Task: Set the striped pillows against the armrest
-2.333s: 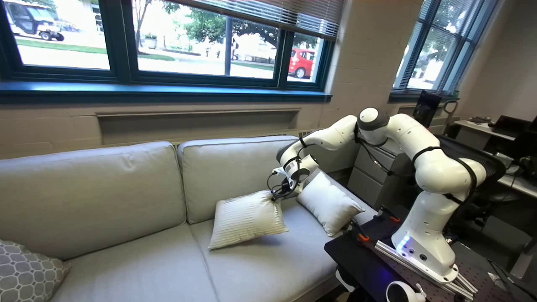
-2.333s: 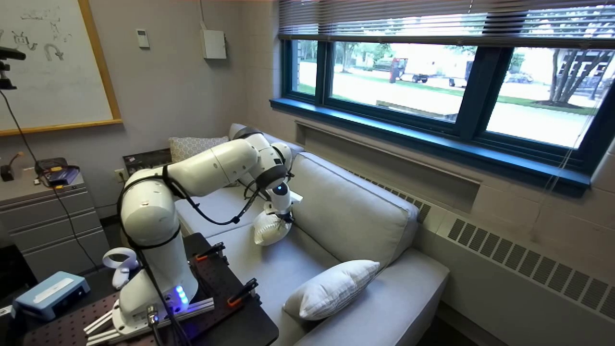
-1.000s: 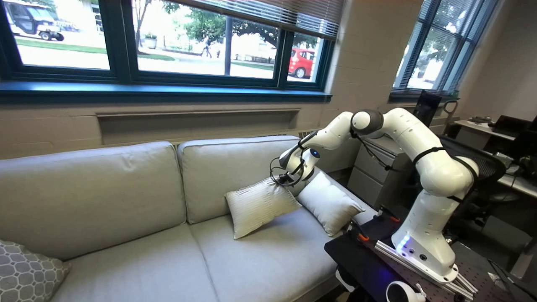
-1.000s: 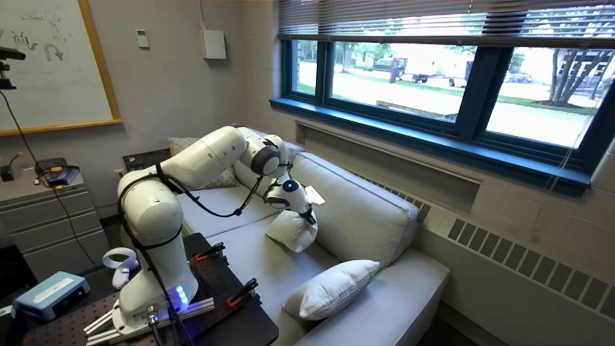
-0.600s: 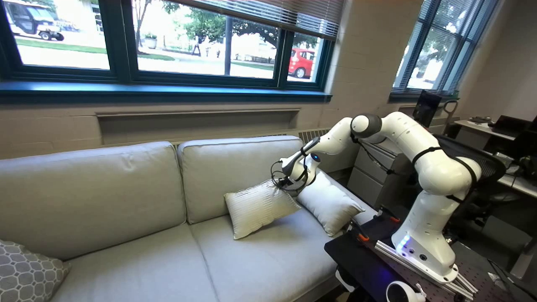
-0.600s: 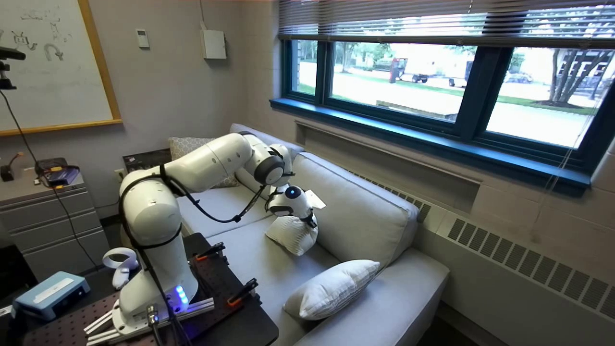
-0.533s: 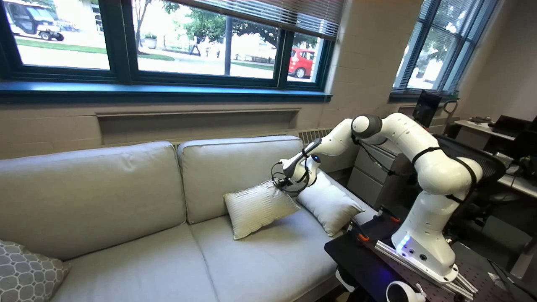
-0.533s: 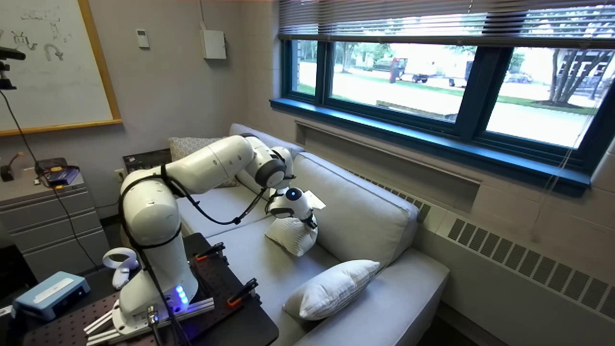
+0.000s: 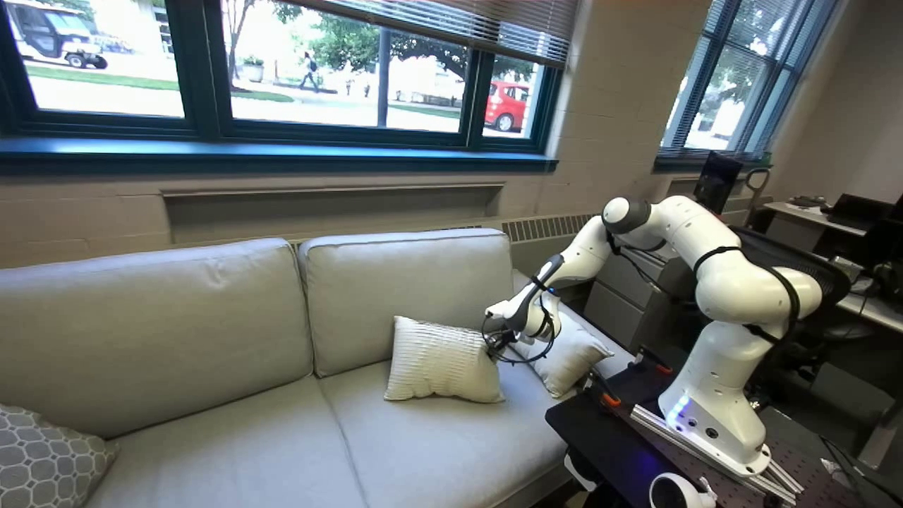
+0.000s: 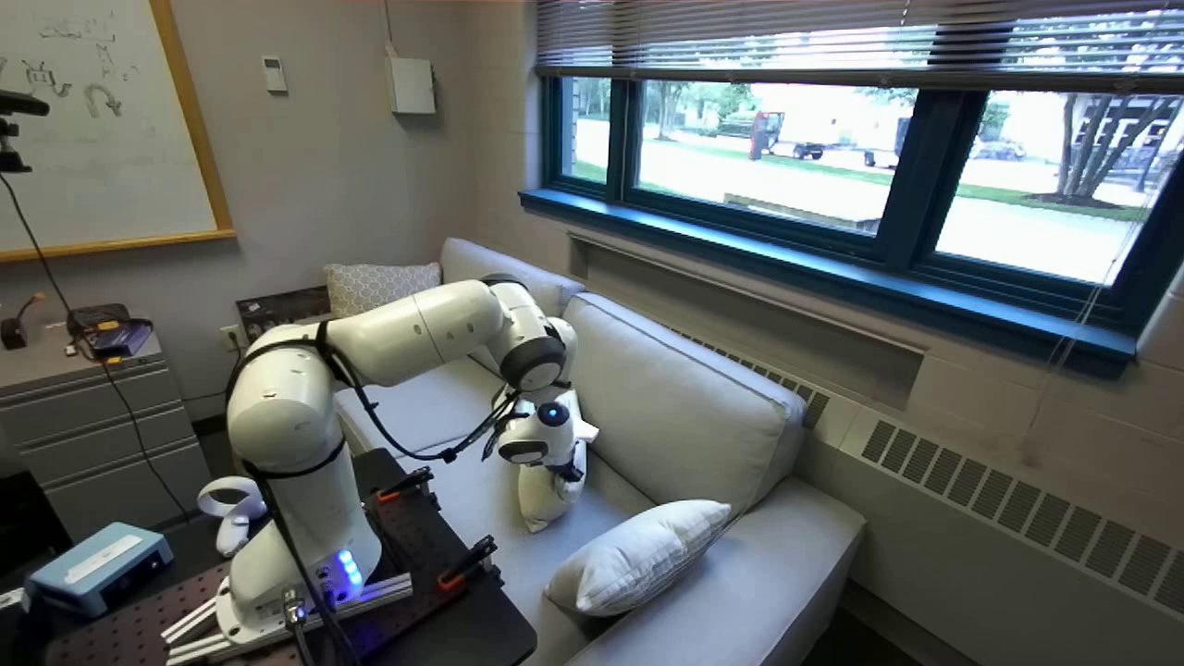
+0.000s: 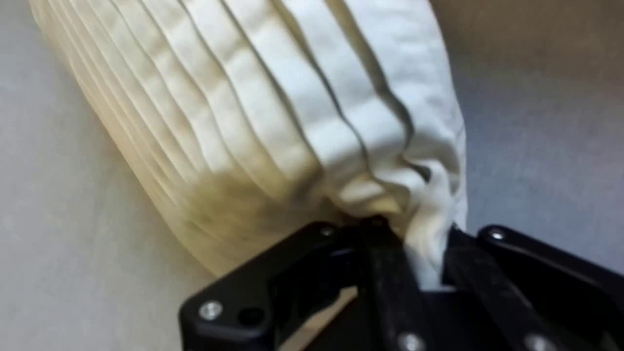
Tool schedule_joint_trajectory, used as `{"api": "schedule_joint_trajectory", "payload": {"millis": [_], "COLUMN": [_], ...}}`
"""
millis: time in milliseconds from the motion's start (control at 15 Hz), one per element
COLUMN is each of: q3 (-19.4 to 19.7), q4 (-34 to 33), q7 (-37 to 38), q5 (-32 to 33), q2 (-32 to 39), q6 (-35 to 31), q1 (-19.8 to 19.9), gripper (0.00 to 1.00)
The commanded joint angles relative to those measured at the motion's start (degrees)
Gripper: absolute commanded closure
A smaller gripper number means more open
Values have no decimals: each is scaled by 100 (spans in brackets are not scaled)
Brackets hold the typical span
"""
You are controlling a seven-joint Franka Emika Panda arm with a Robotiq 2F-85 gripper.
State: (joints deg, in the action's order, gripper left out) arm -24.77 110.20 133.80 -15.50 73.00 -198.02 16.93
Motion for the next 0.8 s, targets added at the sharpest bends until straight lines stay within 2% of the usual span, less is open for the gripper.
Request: {"api": "schedule_joint_trajectory", "payload": {"millis": [0,200,467,533,600,667,733], "q3": [532,1123,1537,1802,1698,1958,1852], "q4": [753,404,-418,-543,-799,-888,-1061], "q7": [-193,-61,50,616,186,859,415], "q5": [-427,-949,-1426,-1059,-1542,-1120,-1592], "q2": [-426,-532,-523,-513,-447,-433,-382], "q6": [-7,-27,-15,-2,13,18,-9], "q1": [-426,-933,-1288,-1463,-1404,-1555,-1497], "gripper": [90,90,90,90,90,90,90]}}
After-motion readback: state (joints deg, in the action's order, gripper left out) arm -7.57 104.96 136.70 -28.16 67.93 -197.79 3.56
